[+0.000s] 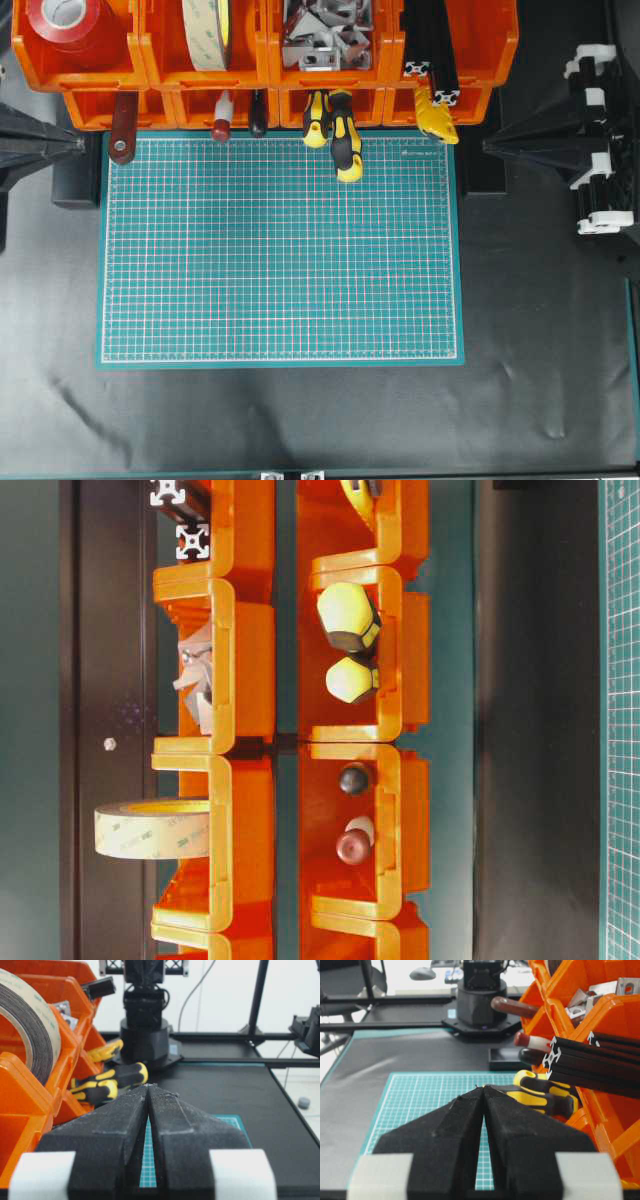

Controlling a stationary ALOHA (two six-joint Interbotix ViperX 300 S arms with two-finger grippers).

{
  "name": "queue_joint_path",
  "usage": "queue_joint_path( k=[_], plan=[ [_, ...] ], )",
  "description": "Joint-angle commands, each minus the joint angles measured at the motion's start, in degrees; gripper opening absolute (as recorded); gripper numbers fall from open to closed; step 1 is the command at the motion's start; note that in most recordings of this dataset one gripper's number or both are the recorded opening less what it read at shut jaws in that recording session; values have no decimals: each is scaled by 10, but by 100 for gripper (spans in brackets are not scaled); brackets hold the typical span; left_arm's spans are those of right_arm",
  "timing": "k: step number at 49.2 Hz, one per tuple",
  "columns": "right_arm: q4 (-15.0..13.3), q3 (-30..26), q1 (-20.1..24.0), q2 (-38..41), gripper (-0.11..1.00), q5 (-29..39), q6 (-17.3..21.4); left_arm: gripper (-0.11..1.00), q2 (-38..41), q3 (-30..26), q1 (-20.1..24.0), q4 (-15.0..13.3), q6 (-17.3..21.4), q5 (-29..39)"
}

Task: Pick screwdriver from container rack with right arm.
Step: 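Move the open right gripper toward the yellow-black screwdriver handle in the rack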

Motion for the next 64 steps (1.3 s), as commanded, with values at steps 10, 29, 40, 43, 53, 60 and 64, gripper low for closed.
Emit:
queue_joint_path(
  k=[10,29,40,43,53,60,64],
  plan=[
    [7,-33,12,8,0,18,47,0,30,-56,-20,17,-30,58],
    [-1,-183,69,69,0,225,59,0,29,-84,-29,18,-33,125],
    [-53,-301,108,158,0,370,59,0,32,-84,-32,18,-33,125],
    [-78,-336,121,187,0,405,60,0,33,-83,-33,18,-33,125],
    [-189,-429,171,288,0,517,70,0,36,-84,-33,18,-33,126],
    [-276,-467,212,352,0,595,112,0,33,-84,-34,18,-33,125],
    [-348,-483,242,385,0,642,150,0,33,-83,-35,18,-33,126]
  ],
)
